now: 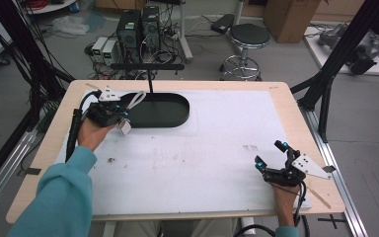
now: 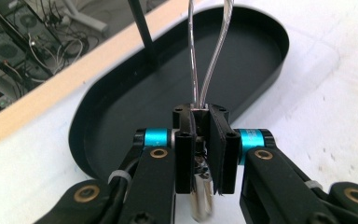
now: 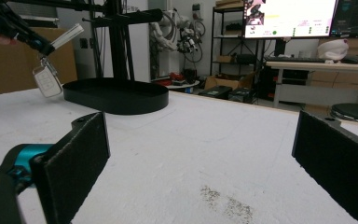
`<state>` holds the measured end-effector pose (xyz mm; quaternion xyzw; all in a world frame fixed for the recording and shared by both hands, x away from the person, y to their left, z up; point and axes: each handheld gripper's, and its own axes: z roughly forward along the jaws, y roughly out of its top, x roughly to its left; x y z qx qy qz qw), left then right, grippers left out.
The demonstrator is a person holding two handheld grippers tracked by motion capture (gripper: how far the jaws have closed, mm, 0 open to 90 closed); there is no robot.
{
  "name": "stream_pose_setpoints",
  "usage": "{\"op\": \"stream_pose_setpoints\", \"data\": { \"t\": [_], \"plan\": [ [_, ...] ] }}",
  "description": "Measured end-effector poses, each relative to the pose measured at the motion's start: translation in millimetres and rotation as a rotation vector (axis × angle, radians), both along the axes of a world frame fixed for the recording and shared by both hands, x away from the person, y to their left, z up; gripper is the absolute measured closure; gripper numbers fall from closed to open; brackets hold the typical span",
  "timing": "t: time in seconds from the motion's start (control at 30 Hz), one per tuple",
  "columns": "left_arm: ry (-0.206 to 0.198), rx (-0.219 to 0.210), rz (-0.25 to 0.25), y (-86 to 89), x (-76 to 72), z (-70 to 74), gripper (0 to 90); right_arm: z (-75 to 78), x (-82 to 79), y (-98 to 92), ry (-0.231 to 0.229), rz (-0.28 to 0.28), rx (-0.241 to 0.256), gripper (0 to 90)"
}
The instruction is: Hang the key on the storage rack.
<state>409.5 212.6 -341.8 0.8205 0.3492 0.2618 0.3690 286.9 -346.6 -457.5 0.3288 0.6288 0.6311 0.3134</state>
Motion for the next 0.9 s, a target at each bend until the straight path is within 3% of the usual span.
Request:
{"op": "stream_pose_setpoints", "data": {
  "t": [0.17,0.2,0.47,0.7,0.9],
  "plan": [
    [-0.056,-0.009,-0.003,-2.4,2.2,6.7,81.6,-0.1,0.5,-0.3,-0.003,0.0,0.001,3.5],
    [-0.083,-0.035,0.018,-2.2,3.8,9.4,81.6,0.0,0.4,-0.2,-0.004,-0.001,-0.001,3.5],
    [-0.122,-0.11,0.097,3.2,14.7,15.8,81.5,-0.1,-0.1,-0.1,0.0,0.0,0.002,3.4],
    [-0.17,-0.142,0.145,2.9,23.6,20.0,81.5,-0.2,0.5,-0.3,-0.007,0.0,0.001,3.4],
    [-0.178,-0.125,0.153,-0.4,28.8,19.8,81.5,-0.1,0.4,-0.3,-0.006,0.0,0.001,3.4]
  ]
}}
